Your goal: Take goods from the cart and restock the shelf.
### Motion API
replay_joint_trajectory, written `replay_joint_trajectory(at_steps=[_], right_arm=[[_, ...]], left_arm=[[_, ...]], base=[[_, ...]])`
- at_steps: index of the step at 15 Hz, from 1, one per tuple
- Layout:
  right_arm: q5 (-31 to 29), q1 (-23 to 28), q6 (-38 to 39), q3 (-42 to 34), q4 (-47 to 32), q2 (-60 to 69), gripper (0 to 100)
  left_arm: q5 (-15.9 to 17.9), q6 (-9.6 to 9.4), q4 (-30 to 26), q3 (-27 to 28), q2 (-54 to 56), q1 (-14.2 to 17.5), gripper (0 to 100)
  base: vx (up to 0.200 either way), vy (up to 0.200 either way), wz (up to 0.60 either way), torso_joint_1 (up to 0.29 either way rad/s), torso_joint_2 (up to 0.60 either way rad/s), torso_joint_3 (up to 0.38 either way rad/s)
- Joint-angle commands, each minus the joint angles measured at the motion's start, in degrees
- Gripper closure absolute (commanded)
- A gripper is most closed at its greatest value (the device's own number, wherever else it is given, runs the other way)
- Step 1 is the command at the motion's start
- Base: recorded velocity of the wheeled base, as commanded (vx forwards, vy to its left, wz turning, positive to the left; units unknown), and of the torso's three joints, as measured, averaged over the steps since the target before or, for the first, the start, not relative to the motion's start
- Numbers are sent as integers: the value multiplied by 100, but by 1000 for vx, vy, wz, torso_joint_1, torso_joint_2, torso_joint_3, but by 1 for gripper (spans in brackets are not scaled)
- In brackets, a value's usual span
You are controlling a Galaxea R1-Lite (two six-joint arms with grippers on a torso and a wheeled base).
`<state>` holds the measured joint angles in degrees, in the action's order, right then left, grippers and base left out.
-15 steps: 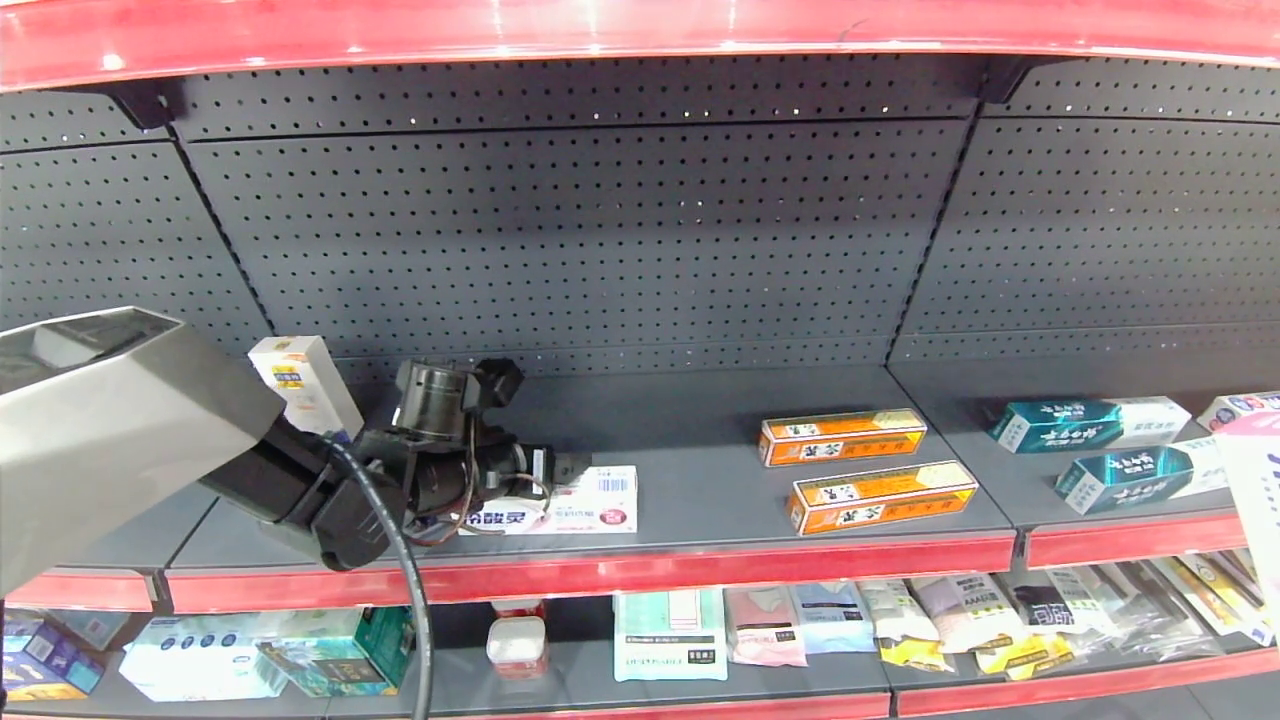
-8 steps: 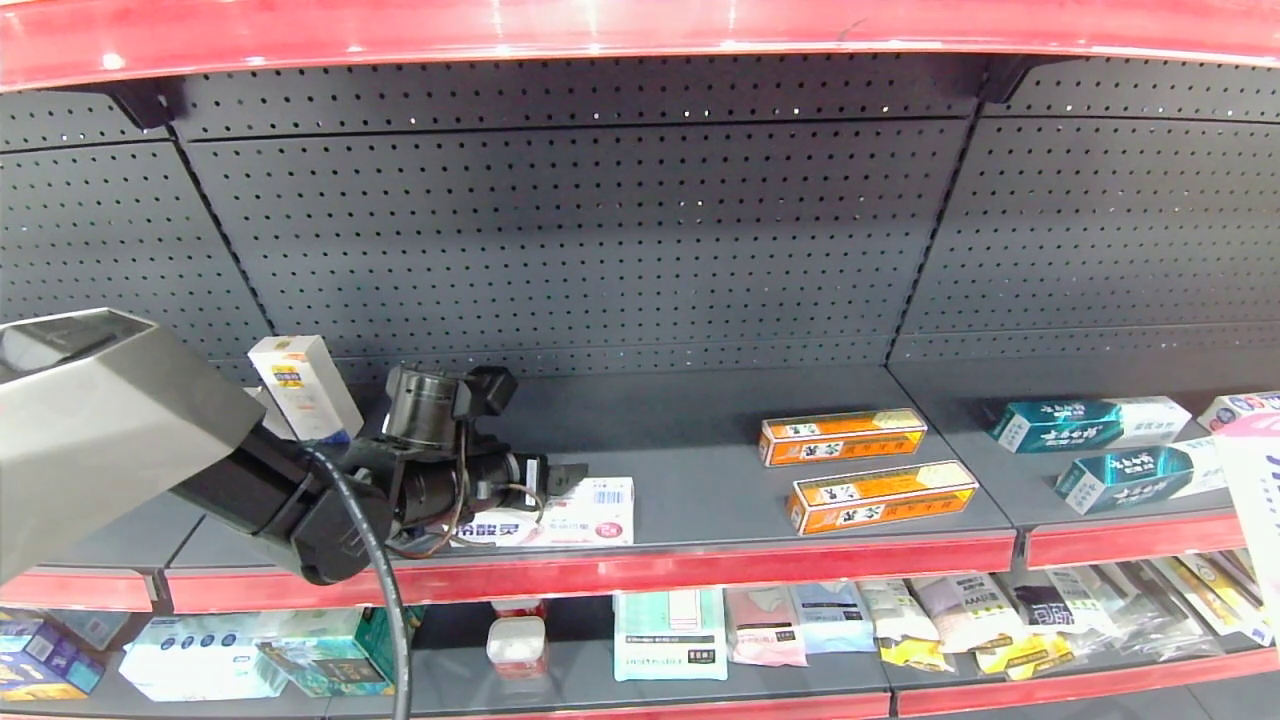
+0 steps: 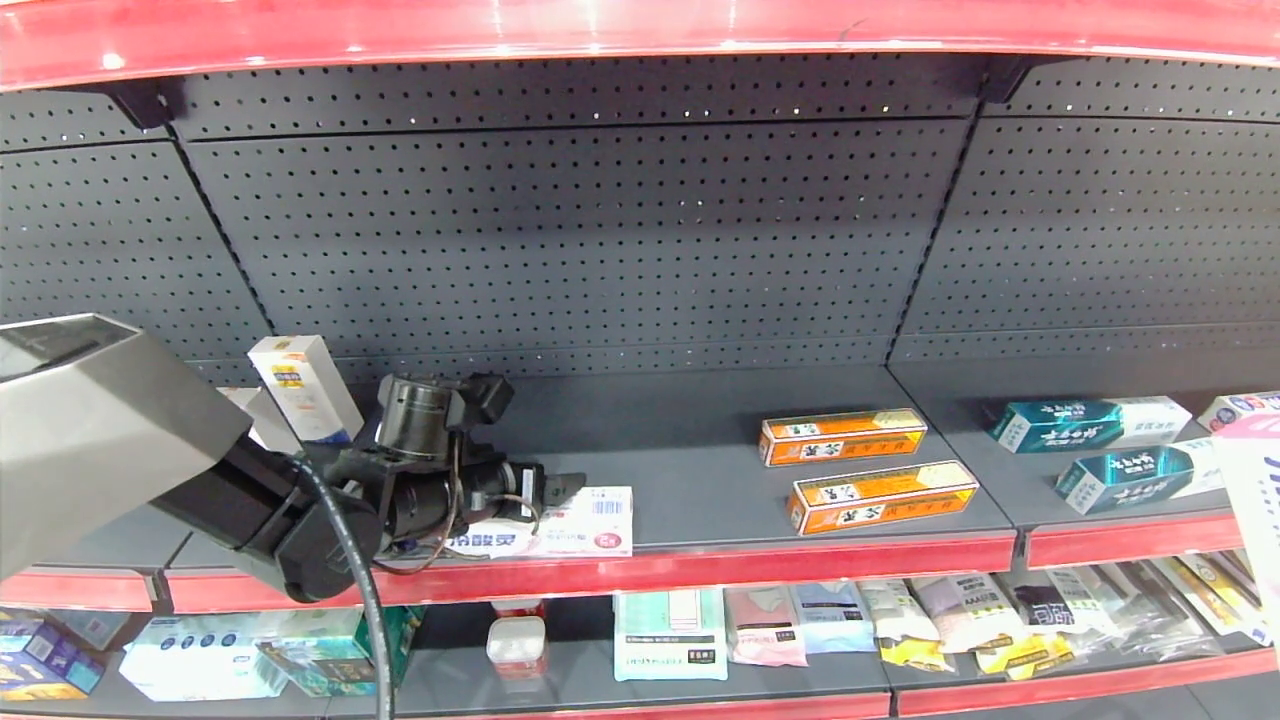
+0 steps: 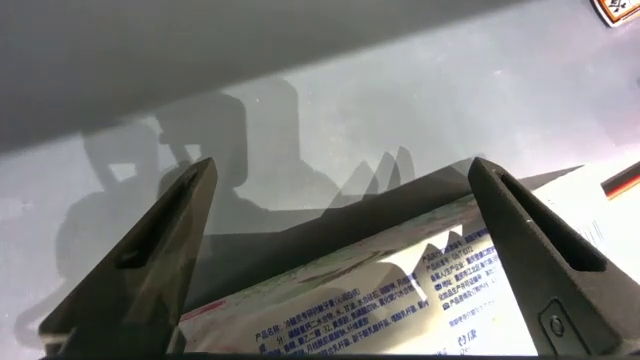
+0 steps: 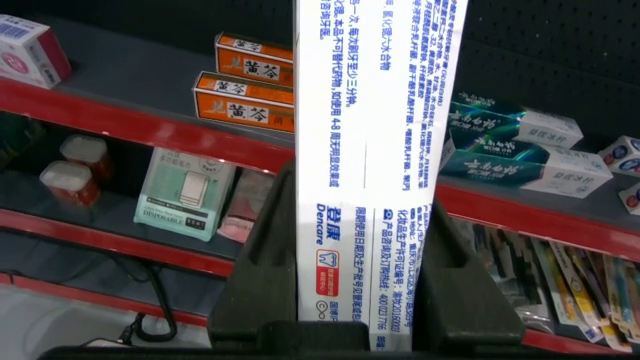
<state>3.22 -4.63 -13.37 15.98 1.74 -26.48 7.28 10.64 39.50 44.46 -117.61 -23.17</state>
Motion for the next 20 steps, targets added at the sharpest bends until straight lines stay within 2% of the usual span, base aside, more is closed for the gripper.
replay_joint_trajectory(at_steps=[1,5,11,20], right_arm=[[3,-3,1,1,1,-15,100],[3,-3,1,-7,1,-33,100],[3,-3,1,-7,1,-42,100],[3,-3,1,-43,1,-33,100]], left_arm=[[2,-1,-3,-7,19,-3,0],[-7,-10,-3,-166,107,-20,0],[-16,-1,40,-113,63,-20,0],[-69,8,295,-51,371,147,0]], base=[[0,0,0,0,0,0],[0,0,0,0,0,0],[0,0,0,0,0,0],[0,0,0,0,0,0]])
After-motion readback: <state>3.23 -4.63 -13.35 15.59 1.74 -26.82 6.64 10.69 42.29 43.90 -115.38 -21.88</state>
